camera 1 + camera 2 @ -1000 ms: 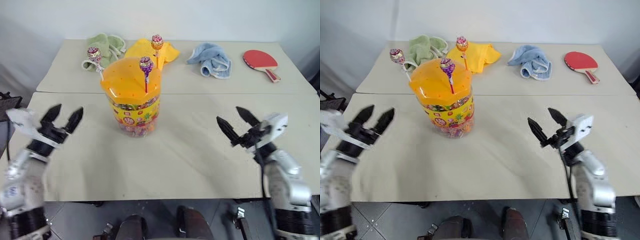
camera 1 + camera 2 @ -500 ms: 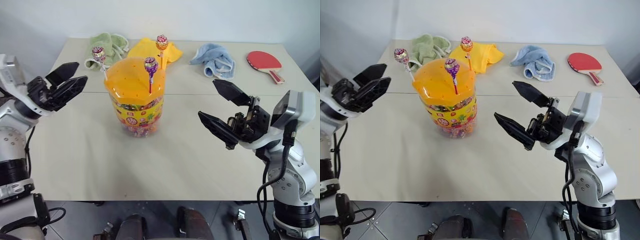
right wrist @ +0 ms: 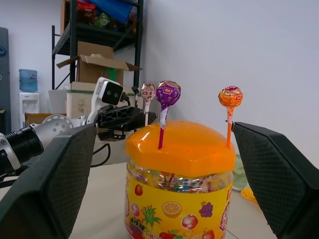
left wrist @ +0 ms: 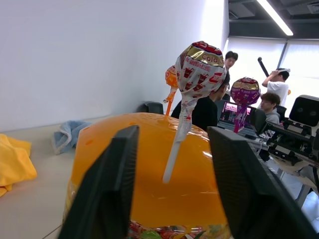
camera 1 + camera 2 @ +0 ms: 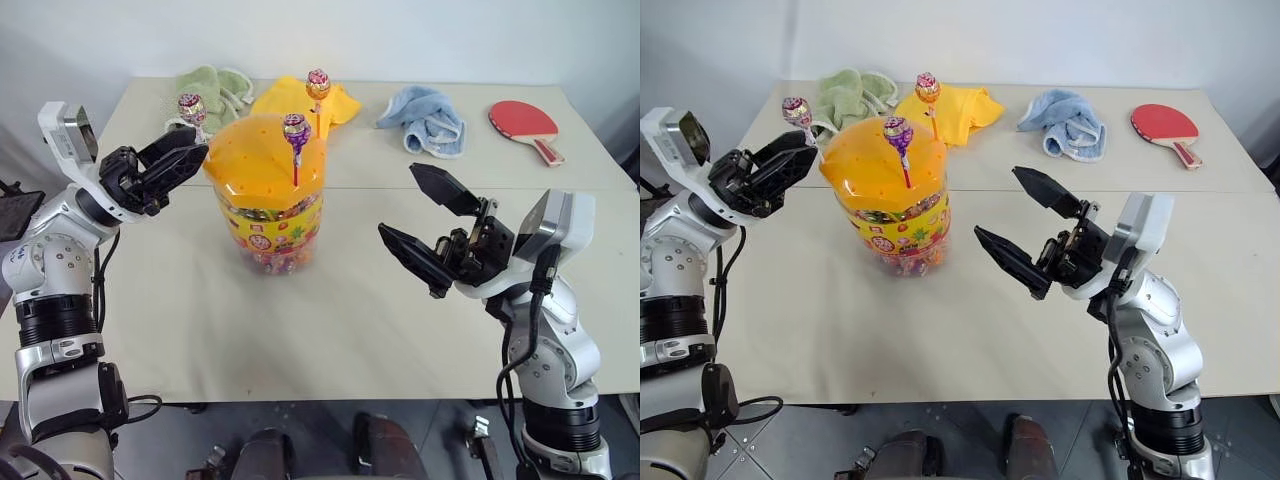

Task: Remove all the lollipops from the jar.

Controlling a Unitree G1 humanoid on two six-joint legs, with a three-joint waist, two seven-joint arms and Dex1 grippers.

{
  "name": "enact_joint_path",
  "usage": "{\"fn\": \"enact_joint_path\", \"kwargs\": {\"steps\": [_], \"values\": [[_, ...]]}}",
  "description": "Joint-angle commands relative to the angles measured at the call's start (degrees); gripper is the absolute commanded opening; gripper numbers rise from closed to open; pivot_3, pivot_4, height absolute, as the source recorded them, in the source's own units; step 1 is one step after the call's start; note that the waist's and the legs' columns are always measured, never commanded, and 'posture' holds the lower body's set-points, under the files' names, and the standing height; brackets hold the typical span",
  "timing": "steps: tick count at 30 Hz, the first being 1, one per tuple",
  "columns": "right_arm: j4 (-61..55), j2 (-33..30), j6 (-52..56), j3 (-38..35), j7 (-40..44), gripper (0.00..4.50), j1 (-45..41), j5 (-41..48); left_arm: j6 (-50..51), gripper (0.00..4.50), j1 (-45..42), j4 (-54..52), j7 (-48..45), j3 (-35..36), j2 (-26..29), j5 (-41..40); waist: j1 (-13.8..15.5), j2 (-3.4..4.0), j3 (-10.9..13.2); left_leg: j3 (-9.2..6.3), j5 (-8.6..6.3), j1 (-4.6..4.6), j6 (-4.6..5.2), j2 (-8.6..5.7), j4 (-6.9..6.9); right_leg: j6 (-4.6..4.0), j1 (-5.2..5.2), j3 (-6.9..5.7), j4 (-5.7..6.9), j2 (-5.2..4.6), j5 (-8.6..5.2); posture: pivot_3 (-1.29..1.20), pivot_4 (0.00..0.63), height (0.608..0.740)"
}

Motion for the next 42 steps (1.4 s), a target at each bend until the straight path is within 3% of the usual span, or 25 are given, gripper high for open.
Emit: {"fn": "enact_joint_path", "kwargs": {"steps": [1,4,13,20,24,29,34,36,41,42], "values": [[-1.5,0.7,-1.6,-0.3,0.1,4.50,-0.4,0.4,0.1,0.90,-1.1,-0.2,-1.1,0.6,0.7,0.0,0.0,0.00,0.0,0.00,0.00,0.00,0.00,0.00,0.01,0.00,0.00,0.00,0.00,0.00,0.00,0.00,0.150,0.740],[-1.3,0.9,-2.1,-0.1,0.6,4.50,-0.2,0.3,0.1,0.05,-1.6,0.1,-2.0,0.8,0.1,-0.5,0.1,0.00,0.0,0.00,0.00,0.00,0.00,0.00,0.03,0.00,0.01,0.01,0.02,0.00,0.00,0.00,0.150,0.740],[-0.3,2.7,-2.8,0.7,0.8,4.50,-3.4,0.5,2.0,0.02,-4.1,0.8,0.2,3.6,-1.4,-3.3,0.1,0.00,0.0,-0.04,0.00,0.00,0.00,0.00,0.04,0.00,0.01,0.00,0.04,0.00,0.00,0.00,0.150,0.740],[1.3,1.3,-2.1,0.9,3.2,4.50,-5.6,1.2,1.7,0.02,-8.6,4.3,15.3,14.9,-1.1,-7.6,0.0,-0.06,0.0,-0.12,0.00,-0.01,0.00,0.00,0.07,0.00,0.01,-0.02,0.08,-0.02,0.00,0.00,0.150,0.740],[3.0,-3.2,-2.4,2.1,9.7,4.50,-6.1,-1.2,5.2,0.02,0.1,2.2,21.3,15.0,8.1,-0.6,-1.5,-0.05,0.0,-0.12,0.00,0.02,0.00,0.00,-0.06,0.00,0.00,-0.03,0.06,-0.03,0.00,0.00,0.150,0.740],[5.5,-6.5,-2.3,3.3,15.7,4.50,-5.9,-1.7,16.3,0.02,14.9,-4.4,25.1,15.7,16.4,1.2,-1.6,-0.08,0.0,-0.14,0.00,0.04,-0.01,0.03,-0.14,0.00,-0.01,-0.06,0.04,-0.01,0.00,0.00,0.150,0.740],[7.6,-6.4,-2.5,4.1,18.5,4.50,-5.1,-1.8,16.7,0.02,29.7,-12.4,24.2,17.8,17.7,4.3,-1.0,-0.17,0.1,-0.17,-0.02,0.02,-0.02,0.04,-0.06,-0.01,0.01,0.00,0.05,-0.06,0.00,0.00,0.150,0.740],[8.2,-6.3,-3.3,5.1,19.9,4.50,-5.1,-3.0,14.5,0.02,36.5,-16.0,20.8,15.6,18.1,6.9,-1.0,-0.17,0.1,-0.20,-0.02,-0.01,-0.03,0.03,-0.06,-0.02,0.02,-0.03,0.01,-0.05,-0.01,0.00,0.150,0.740],[8.9,-6.3,-4.5,5.5,20.7,4.50,-4.3,-5.1,10.0,0.02,39.6,-16.9,20.6,14.1,17.2,10.4,-1.0,-0.15,0.1,-0.14,-0.03,-0.01,-0.07,0.09,-0.07,-0.08,-0.04,-0.01,0.07,0.01,-0.04,0.00,0.150,0.740],[9.0,-6.3,-4.7,5.5,20.7,4.50,-3.9,-5.4,9.6,0.20,39.2,-17.0,20.5,14.3,16.5,9.9,-1.0,-0.16,0.1,-0.13,-0.03,-0.01,-0.07,0.08,-0.07,-0.08,-0.04,-0.01,0.06,0.01,-0.04,0.00,0.150,0.740]]}}
